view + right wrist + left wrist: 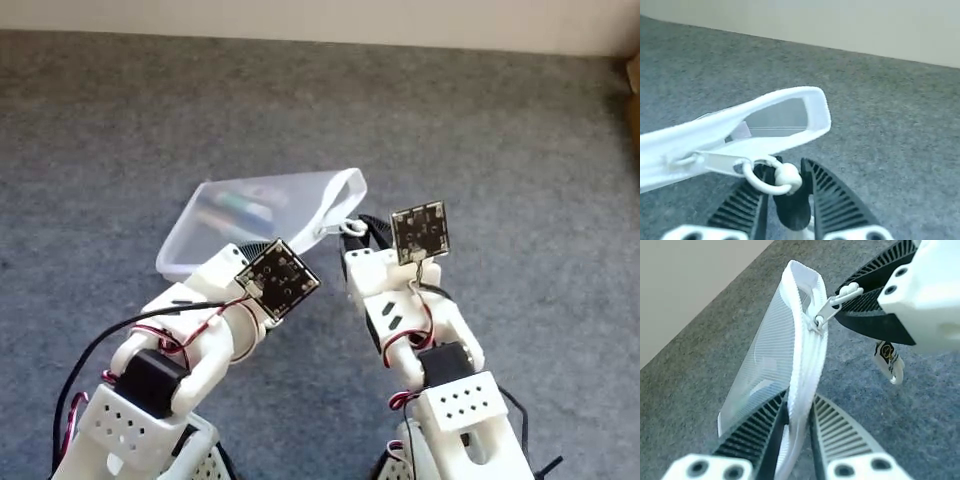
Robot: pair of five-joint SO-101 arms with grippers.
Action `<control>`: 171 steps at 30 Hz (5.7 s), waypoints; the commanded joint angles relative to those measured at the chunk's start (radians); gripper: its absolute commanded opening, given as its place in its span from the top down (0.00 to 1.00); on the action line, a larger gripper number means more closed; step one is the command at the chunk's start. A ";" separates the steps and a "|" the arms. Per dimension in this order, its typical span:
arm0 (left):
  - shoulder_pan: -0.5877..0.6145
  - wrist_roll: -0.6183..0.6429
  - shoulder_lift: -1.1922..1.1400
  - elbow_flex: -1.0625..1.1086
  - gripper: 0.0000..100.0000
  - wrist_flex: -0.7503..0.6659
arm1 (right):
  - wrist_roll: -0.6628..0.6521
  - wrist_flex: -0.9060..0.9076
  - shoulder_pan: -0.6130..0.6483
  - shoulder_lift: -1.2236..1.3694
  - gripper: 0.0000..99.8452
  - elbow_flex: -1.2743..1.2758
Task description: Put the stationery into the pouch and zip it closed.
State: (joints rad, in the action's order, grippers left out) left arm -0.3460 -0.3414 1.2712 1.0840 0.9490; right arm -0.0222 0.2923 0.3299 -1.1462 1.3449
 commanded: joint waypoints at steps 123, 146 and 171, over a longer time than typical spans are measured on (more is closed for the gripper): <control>0.191 0.077 0.550 0.274 0.82 -0.203 | 0.087 0.127 -0.094 0.004 0.77 -0.033; 0.326 0.127 0.552 0.173 0.91 -0.091 | 0.086 0.127 -0.093 0.004 0.77 -0.033; 0.484 0.123 0.552 0.479 0.99 -0.092 | 0.083 0.153 -0.062 -0.282 0.98 0.028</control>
State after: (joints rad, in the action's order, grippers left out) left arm 0.1250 -0.2217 1.8128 1.5443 0.8600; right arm 0.0621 0.4258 0.2394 -1.2950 1.3495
